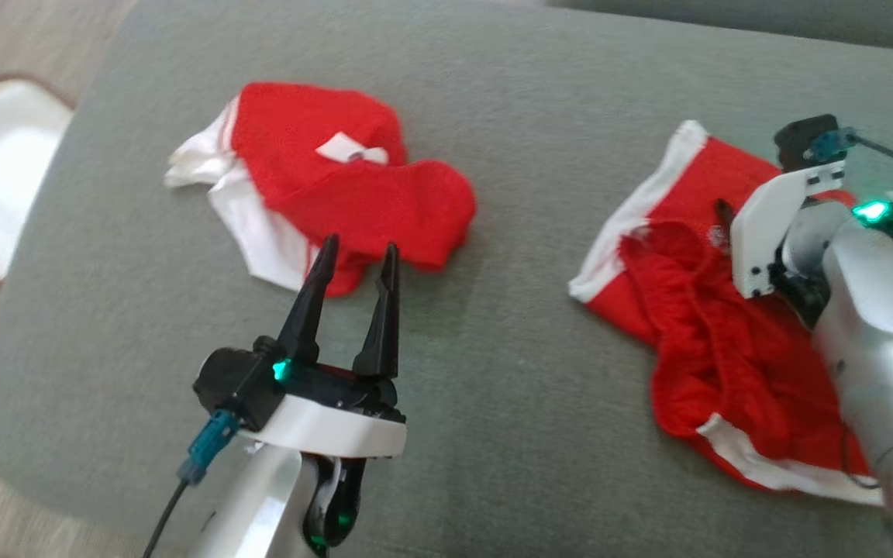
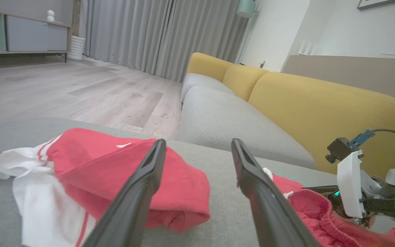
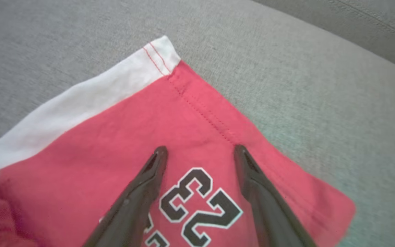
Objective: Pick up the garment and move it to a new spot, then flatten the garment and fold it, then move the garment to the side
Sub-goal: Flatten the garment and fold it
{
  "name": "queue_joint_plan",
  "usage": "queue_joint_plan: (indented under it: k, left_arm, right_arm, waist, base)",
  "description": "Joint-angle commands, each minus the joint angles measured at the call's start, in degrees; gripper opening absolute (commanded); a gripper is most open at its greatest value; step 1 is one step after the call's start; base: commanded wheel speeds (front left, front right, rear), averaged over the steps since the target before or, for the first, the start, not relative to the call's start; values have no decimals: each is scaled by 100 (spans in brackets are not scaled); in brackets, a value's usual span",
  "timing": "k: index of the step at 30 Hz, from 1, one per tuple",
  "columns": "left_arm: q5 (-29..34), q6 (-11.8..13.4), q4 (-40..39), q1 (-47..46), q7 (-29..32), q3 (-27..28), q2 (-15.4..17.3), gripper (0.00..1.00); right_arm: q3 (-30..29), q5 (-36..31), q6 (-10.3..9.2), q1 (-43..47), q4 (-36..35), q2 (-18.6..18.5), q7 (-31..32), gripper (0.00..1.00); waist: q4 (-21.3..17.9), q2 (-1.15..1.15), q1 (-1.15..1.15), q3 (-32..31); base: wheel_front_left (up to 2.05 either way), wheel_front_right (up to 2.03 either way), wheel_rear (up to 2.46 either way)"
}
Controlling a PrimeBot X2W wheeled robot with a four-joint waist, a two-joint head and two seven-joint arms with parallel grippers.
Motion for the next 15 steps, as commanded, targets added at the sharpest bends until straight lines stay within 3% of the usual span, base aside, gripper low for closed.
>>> queue_joint_plan:
  k: [1, 4, 5, 6, 10, 15]
  left_arm:
    - [-56, 49, -194, -217, -36, 100, 21, 100]
    - [-125, 85, -248, -248, -36, 52, 21, 100]
    - [-140, 95, -266, -259, -36, 46, 21, 100]
    - [-157, 105, -283, -271, -36, 42, 21, 100]
    - [-208, 150, -333, -299, -36, 26, 21, 100]
    - [-231, 158, -339, -342, -36, -9, 21, 100]
  right_arm:
    - [292, 177, -4, -192, 26, -58, 128, 100]
    - [743, 561, -4, -280, 208, -203, 410, 100]
    - [895, 719, -4, -301, 221, -253, 518, 78]
    - [1059, 879, -4, -317, 192, -313, 595, 0]
    - [1411, 1519, -4, -448, -76, -704, 536, 0]
    - [1363, 1865, -4, -757, -128, -1176, -30, 0]
  waist:
    - [281, 0, -1, 180]
    - [389, 0, -1, 269]
    - [403, 0, -1, 302]
    - [416, 0, -1, 333]
    - [402, 0, -1, 412]
    - [303, 0, -1, 443]
  base:
    - [0, 0, 0]
    - [0, 0, 0]
    - [0, 0, 0]
    - [0, 0, 0]
    - [0, 0, 0]
    - [0, 0, 0]
